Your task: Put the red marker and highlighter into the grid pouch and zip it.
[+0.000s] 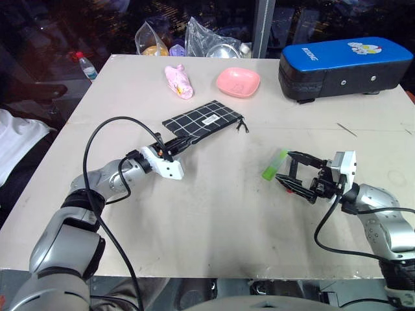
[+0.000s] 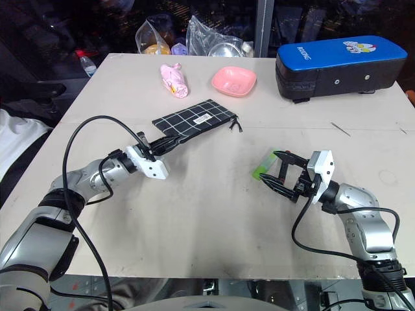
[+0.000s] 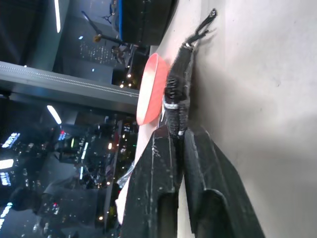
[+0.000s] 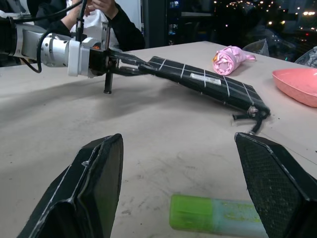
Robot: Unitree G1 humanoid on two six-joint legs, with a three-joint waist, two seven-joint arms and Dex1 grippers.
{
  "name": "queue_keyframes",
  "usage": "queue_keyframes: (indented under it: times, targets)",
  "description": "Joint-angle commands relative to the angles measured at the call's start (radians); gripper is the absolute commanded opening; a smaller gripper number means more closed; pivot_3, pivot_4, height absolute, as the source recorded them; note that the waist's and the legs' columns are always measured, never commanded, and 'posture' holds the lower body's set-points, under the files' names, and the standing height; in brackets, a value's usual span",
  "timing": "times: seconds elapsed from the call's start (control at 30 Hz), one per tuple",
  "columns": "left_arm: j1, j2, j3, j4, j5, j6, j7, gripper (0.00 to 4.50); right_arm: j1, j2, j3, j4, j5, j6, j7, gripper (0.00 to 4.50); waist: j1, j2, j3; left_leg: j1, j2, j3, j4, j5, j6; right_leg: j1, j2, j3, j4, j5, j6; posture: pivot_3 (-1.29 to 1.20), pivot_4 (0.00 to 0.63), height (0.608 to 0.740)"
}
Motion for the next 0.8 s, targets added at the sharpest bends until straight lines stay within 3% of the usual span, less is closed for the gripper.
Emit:
queue_keyframes:
  times: [0.03, 0.2, 0.37, 0.6, 0.8]
  targets:
    - [-0.018, -0.015, 0.043, -0.006, -0.127, 0.002, -0.06, 0.15, -0.002, 0.002, -0.037, -0.03, 0.015, -0.023, -0.006, 3.61, 0.0, 0.0, 0.0, 0.0, 0.0, 0.0, 0.0, 0.0, 0.0, 0.0, 0.0, 0.0, 0.0, 0.0, 0.0, 0.0, 0.15, 0.74]
    - [0.036, -0.066, 0.119, -0.141, -0.444, 0.092, -0.281, 0.15, -0.015, 0.015, -0.023, -0.048, 0.001, -0.009, -0.05, 3.61, -0.001, 0.0, 0.0, 0.0, 0.001, -0.001, 0.001, 0.0, 0.0, 0.0, 0.0, 0.0, 0.002, 0.0, 0.0, 0.0, 0.15, 0.74]
    - [0.159, -0.116, 0.179, -0.451, -0.701, 0.35, -0.456, 0.15, -0.055, 0.053, 0.001, -0.05, -0.04, 0.021, -0.146, 3.61, -0.007, 0.0, 0.0, 0.001, 0.001, -0.001, 0.001, 0.0, 0.0, 0.0, 0.001, 0.0, 0.002, 0.0, 0.0, 0.0, 0.15, 0.74]
    - [0.287, -0.172, 0.242, -0.793, -0.833, 0.686, -0.521, 0.15, -0.131, 0.108, 0.0, -0.049, -0.078, 0.087, -0.284, 3.61, -0.001, 0.0, 0.0, 0.001, 0.001, -0.007, 0.001, 0.001, -0.002, 0.0, 0.002, 0.001, 0.003, 0.0, 0.0, 0.0, 0.15, 0.74]
    - [0.454, -0.262, 0.237, -1.079, -0.914, 0.975, -0.512, 0.15, -0.339, 0.121, 0.06, 0.025, -0.246, 0.282, -0.504, 3.61, -0.015, 0.001, 0.0, 0.001, 0.001, -0.007, 0.001, 0.001, -0.002, 0.0, 0.002, 0.003, 0.003, 0.0, 0.0, 0.0, 0.15, 0.74]
